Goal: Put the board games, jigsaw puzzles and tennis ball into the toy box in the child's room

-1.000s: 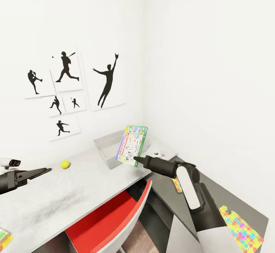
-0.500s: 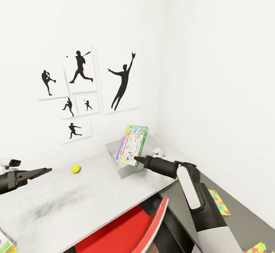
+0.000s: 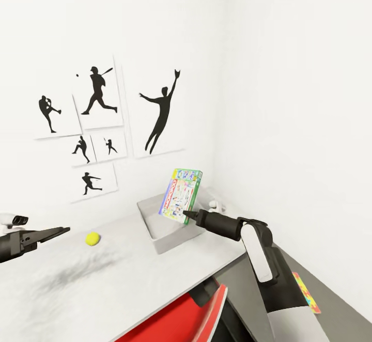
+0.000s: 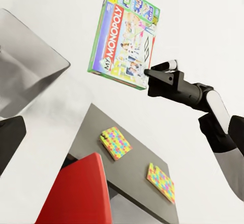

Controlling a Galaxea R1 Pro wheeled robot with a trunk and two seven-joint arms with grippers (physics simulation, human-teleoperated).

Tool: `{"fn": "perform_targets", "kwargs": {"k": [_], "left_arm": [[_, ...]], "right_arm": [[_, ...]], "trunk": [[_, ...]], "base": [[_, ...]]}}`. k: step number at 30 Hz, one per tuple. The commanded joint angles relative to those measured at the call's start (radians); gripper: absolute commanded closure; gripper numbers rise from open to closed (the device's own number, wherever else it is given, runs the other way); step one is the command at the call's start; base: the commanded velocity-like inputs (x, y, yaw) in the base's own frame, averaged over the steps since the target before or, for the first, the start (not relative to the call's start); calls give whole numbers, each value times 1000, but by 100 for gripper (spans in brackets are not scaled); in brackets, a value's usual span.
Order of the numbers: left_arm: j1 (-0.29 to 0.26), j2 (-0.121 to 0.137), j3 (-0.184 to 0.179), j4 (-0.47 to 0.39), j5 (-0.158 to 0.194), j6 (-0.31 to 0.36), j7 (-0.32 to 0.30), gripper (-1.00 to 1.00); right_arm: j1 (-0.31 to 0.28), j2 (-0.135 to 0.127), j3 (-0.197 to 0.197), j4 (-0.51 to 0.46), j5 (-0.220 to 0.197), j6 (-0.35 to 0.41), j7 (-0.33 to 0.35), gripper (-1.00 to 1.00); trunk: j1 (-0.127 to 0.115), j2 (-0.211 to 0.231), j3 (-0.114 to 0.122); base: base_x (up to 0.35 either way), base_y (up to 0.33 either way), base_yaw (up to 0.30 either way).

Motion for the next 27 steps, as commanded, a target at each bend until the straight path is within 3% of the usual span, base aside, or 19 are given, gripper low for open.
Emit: {"fn": "perform_targets", "kwargs": {"k": [1,15,27], "left_arm": [[0,0,0,0,-1,11,-5,-100],[0,0,0,0,-1,12,-5,-100],[0,0,0,0,-2,11,-5,-100]], "right_arm": [[0,1,-1,0,6,4,8,100],[0,1,-1,0,6,5,8,100],[0,0,-1,0,6,4,8,100]], "trunk": [[0,-1,0],[0,-1,0],[0,-1,0]], "base": [[35,-19,48],[11,37,83],[129,1,66]]}}
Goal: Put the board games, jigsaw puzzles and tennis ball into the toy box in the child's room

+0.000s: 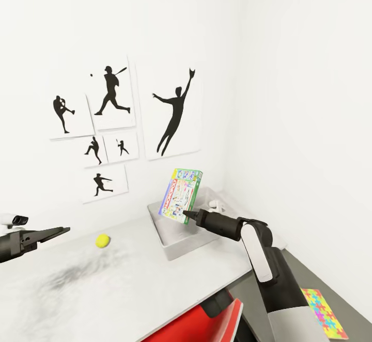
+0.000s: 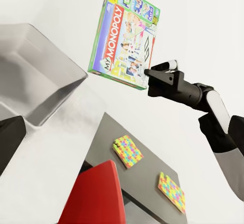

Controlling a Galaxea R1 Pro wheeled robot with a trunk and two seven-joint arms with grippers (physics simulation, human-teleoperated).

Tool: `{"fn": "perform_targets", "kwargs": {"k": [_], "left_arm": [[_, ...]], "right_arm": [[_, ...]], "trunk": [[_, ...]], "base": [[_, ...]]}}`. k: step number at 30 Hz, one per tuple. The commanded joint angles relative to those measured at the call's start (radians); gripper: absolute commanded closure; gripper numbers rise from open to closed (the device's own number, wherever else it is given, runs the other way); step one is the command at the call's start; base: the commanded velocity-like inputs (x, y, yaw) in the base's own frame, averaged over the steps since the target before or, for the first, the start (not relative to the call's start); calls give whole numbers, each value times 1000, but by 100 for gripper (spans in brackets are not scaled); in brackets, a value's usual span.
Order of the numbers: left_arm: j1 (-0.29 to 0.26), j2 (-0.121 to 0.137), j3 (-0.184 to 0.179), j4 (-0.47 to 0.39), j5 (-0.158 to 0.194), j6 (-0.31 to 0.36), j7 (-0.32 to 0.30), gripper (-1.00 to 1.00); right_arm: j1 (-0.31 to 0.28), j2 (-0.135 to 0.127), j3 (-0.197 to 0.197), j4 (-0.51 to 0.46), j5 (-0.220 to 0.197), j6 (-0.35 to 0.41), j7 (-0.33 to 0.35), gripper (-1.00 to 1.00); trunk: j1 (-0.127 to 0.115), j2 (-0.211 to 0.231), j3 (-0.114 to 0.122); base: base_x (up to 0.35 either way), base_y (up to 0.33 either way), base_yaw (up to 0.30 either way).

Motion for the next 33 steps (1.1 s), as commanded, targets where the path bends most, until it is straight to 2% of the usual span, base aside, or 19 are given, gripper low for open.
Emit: {"fn": "perform_targets", "kwargs": {"k": [1,33], "left_arm": [[0,0,0,0,-1,10,-5,-100],[0,0,0,0,-2,10,-5,-100]], "right_arm": [[0,0,-1,0,7,3,8,100],[0,-4,-1,0,7,4,16,100]], "trunk": [[1,-1,0],[1,-1,0]], "base": [[161,0,9],[49,5,1]]}}
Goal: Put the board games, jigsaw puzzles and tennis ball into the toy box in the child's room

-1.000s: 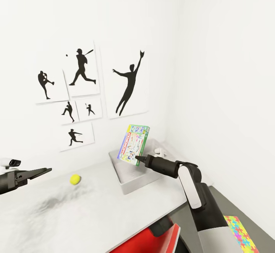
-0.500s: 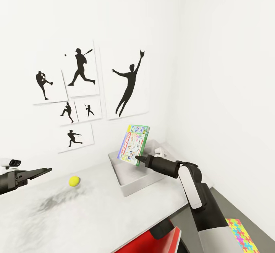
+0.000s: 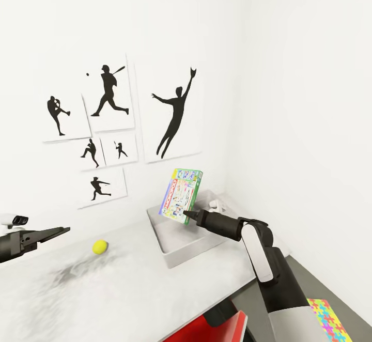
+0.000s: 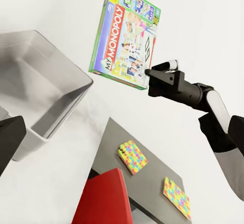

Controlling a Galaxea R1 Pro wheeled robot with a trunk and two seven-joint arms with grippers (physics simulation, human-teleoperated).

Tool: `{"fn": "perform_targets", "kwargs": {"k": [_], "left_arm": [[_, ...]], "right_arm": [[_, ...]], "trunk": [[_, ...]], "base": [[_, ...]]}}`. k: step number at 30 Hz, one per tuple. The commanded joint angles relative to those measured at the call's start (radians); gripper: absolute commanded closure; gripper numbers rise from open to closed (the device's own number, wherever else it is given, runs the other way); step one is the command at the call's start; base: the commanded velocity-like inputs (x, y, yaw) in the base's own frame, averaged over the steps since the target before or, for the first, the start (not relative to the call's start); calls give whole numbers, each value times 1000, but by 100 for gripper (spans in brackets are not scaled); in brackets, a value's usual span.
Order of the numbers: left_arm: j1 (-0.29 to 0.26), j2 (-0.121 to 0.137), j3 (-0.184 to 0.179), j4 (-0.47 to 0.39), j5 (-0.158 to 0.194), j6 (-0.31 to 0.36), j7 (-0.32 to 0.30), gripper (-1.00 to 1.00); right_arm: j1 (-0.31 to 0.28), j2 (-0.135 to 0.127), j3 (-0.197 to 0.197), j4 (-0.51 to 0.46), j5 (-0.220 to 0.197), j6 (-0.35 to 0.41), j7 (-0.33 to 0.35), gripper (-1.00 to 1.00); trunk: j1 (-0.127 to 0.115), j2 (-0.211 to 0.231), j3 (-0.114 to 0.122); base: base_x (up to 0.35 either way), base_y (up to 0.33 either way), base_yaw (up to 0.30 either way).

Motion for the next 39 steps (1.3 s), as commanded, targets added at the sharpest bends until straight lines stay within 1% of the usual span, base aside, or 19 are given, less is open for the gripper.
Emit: {"fn": "perform_targets", "kwargs": {"k": [1,16,19,22,25,39], "left_arm": [[0,0,0,0,-1,11,-5,-100],[0,0,0,0,-1,11,-5,-100],[0,0,0,0,-1,11,-5,-100],[0,-1,0,0,-1,11,-5,-100],[0,-1,-1,0,-1,11,-5,-100],[0,-2,-3,0,-3,11,-5,-100]], "right_arm": [[0,0,-1,0,6,4,7,100],[0,-1,-3,0,5,4,7,100],[0,0,-14,1,5,4,6,100],[0,4,-38,1,4,6,6,100],[0,7,-46,3,3,6,6,100],[0,10,-51,46,2,6,6,100]], "trunk": [[0,-1,0],[0,-1,0],[0,-1,0],[0,-1,0],[0,-1,0],[0,-1,0]], "base": [[2,0,0],[0,0,0],[0,0,0],[0,0,0],[0,0,0],[0,0,0]]}}
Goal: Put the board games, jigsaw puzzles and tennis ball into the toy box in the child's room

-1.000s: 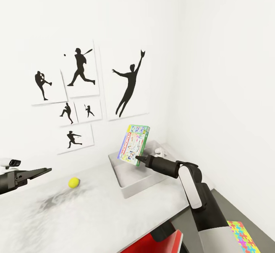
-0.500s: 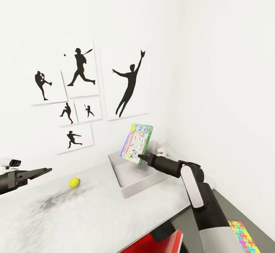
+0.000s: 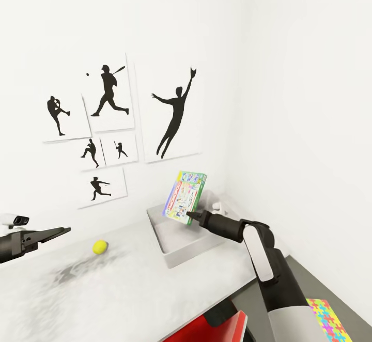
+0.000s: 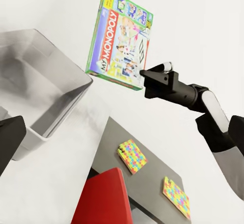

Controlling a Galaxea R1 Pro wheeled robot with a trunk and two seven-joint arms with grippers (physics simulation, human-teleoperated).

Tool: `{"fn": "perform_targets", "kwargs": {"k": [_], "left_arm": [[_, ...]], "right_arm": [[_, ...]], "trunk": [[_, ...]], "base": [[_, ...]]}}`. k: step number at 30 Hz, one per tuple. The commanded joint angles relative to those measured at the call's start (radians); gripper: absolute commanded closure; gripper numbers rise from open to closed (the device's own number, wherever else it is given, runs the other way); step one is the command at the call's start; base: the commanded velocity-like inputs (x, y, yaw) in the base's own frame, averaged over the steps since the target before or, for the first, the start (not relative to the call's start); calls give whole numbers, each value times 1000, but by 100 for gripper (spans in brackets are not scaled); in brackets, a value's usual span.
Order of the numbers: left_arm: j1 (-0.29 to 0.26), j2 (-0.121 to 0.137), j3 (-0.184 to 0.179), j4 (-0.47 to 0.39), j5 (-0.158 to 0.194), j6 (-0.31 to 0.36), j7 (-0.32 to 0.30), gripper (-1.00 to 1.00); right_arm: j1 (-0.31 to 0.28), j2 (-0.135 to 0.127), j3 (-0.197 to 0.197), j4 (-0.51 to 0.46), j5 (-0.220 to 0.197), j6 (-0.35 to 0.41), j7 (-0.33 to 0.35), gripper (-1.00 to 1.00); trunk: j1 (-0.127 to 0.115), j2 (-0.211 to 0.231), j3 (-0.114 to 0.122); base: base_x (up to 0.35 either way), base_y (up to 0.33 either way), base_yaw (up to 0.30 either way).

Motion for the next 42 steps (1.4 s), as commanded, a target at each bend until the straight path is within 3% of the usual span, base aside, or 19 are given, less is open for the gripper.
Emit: {"fn": "perform_targets", "kwargs": {"k": [1,4,7,11,14,20,24,32,36,42], "left_arm": [[0,0,0,0,-1,11,-5,-100],[0,0,-1,0,-1,11,-5,-100],[0,0,-2,0,-1,11,-5,-100],[0,-2,-2,0,-1,11,-5,-100],[0,-3,-3,0,-1,11,-5,-100],[0,-4,-3,0,-1,11,-5,-100],[0,-4,-3,0,0,11,-5,-100],[0,-4,-3,0,0,11,-5,-100],[0,-4,-3,0,0,11,-5,-100],[0,-3,-3,0,2,12,-5,-100]], "right_arm": [[0,1,-2,2,6,3,7,100],[0,1,-11,40,5,3,2,100],[-14,3,-52,98,-4,10,-1,100],[-78,2,-110,175,-68,16,-7,100],[-178,1,-147,328,-113,18,-39,100],[-388,-4,-180,667,-139,0,-131,100],[-442,-7,-231,737,-150,-33,-162,100],[-486,-10,-347,813,-159,-111,-400,100],[-489,-5,-366,822,-160,-136,-443,100],[-488,-6,-372,822,-161,-143,-456,100]], "trunk": [[0,-1,0],[0,-1,0],[0,-1,0],[0,-1,0],[0,-1,0],[0,-1,0],[0,-1,0],[0,-1,0],[0,-1,0],[0,-1,0]], "base": [[0,0,0],[0,0,0],[0,0,0],[0,0,0],[0,0,0],[0,0,0],[0,0,0],[0,0,0],[0,0,0],[0,0,0]]}}
